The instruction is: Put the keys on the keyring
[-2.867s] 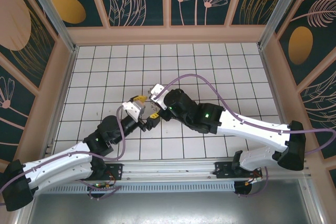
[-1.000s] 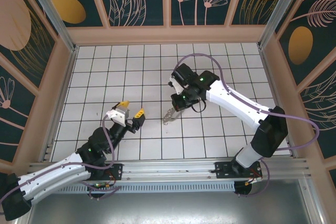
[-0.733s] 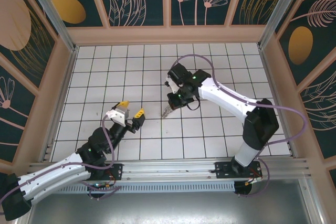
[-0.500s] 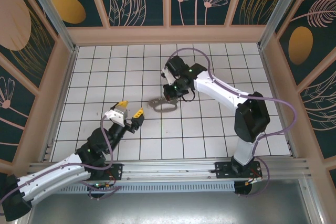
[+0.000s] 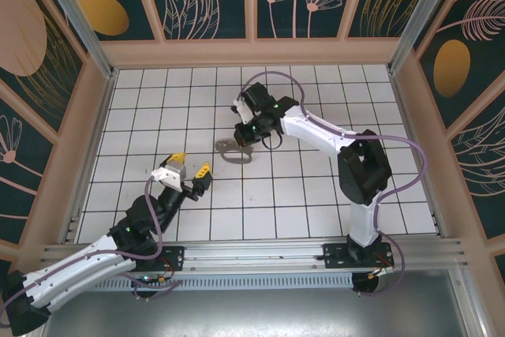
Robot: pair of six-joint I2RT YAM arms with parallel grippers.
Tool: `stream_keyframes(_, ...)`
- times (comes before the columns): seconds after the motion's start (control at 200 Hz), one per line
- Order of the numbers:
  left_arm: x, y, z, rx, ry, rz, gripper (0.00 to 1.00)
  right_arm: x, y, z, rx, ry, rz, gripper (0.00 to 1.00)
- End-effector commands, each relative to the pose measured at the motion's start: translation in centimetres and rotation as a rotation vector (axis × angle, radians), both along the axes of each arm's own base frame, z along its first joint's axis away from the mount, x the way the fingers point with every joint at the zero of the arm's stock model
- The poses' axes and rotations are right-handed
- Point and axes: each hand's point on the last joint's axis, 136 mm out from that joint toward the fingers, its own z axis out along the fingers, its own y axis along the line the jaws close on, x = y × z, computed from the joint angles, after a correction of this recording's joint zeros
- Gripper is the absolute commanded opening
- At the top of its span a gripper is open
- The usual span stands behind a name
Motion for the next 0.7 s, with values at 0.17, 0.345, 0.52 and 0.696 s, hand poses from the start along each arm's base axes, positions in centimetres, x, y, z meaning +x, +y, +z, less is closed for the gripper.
stream_keyframes(0.17, 0.1, -0.4, 0.0, 0.016, 0.009, -0.011, 0.74, -4.5, -2.9, -3.4, 0.046, 0.094, -0.047, 0.00)
stream_keyframes(0.345, 0.2, -0.8, -0.2, 0.023, 0.016, -0.022, 0.74, -7.2, -5.0, -5.0, 0.053, 0.140, -0.084, 0.00)
stream_keyframes(0.52, 0.3, -1.4, -0.6, 0.030, 0.032, -0.037, 0.74, -9.0, -7.4, -6.3, 0.006, 0.156, -0.121, 0.09)
stream_keyframes(0.696, 0.3, -1.6, -0.7, 0.033, 0.035, -0.045, 0.74, -10.0, -10.3, -8.2, -0.107, 0.154, -0.160, 0.18)
